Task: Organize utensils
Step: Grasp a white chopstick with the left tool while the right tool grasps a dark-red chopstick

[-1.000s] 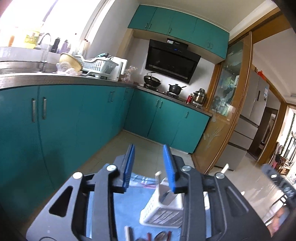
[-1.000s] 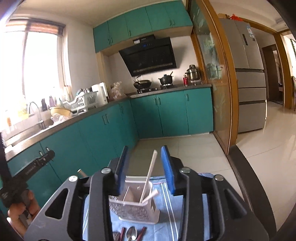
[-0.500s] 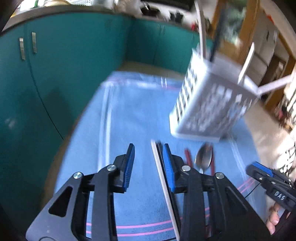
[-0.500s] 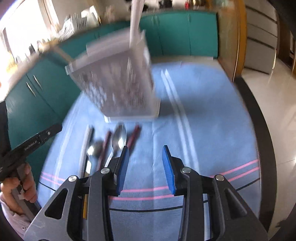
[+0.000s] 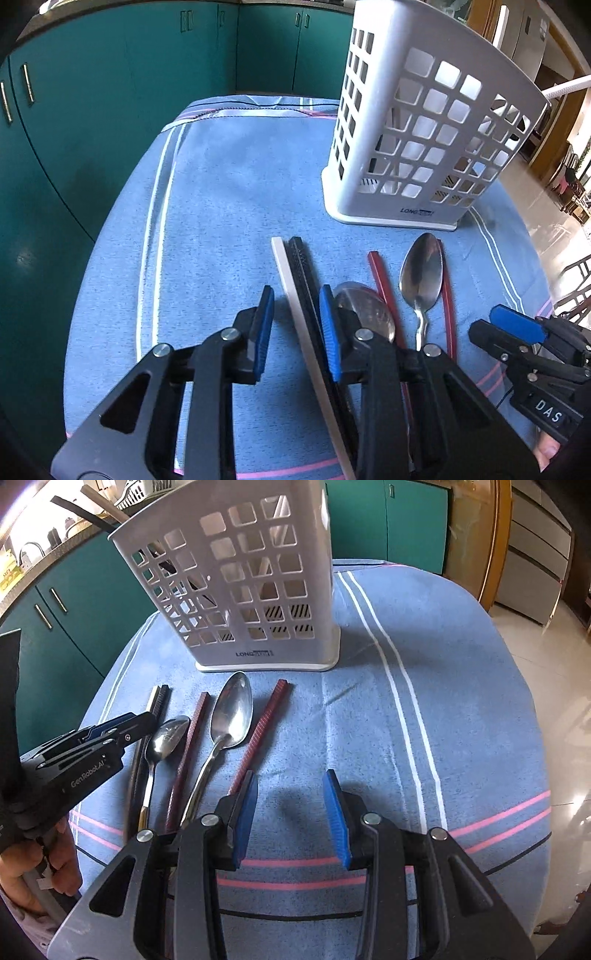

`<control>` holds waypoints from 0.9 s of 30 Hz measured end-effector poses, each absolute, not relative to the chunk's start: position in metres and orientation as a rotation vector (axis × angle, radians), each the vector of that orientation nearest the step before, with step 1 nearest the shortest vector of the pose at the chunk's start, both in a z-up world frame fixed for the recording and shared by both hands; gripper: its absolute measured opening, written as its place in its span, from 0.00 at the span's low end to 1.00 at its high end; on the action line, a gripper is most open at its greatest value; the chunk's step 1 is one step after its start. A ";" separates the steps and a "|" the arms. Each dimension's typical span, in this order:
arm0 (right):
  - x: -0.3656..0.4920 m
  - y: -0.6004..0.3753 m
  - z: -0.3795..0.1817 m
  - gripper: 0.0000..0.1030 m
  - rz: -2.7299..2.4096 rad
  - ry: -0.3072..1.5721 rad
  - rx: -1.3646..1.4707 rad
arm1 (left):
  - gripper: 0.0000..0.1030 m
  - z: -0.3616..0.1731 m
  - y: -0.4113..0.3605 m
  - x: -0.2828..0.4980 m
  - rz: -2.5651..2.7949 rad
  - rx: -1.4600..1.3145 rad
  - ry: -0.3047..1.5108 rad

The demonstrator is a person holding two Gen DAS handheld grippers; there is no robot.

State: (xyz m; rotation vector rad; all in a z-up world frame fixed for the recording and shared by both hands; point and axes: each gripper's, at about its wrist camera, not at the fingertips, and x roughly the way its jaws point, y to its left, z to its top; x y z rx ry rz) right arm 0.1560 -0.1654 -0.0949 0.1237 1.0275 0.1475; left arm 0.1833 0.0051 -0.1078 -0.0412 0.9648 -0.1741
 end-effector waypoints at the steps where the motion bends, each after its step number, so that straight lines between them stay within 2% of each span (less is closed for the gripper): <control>1: 0.158 -0.163 -0.096 0.36 0.150 1.028 0.121 | 0.23 -0.109 0.005 0.182 -0.171 -0.035 0.962; 3: 0.162 -0.160 -0.096 0.36 0.158 1.026 0.112 | 0.15 -0.109 0.003 0.182 -0.169 -0.033 0.960; 9: 0.174 -0.136 -0.100 0.35 0.169 1.028 0.050 | 0.12 -0.108 0.015 0.175 -0.187 -0.090 0.972; 10: 0.175 -0.132 -0.101 0.31 0.166 1.026 0.035 | 0.12 -0.108 0.016 0.174 -0.191 -0.092 0.971; 11: 0.175 -0.128 -0.101 0.15 0.167 1.024 0.020 | 0.12 -0.108 0.017 0.173 -0.195 -0.097 0.971; 17: 0.170 -0.129 -0.100 0.06 0.168 1.036 0.028 | 0.12 -0.099 0.021 0.159 -0.217 -0.141 0.956; 23: 0.151 -0.159 -0.093 0.06 0.137 1.025 0.053 | 0.12 -0.082 0.019 0.144 -0.239 -0.130 0.918; 27: 0.146 -0.178 -0.089 0.10 0.102 1.022 0.071 | 0.19 -0.080 0.021 0.143 -0.231 -0.119 0.912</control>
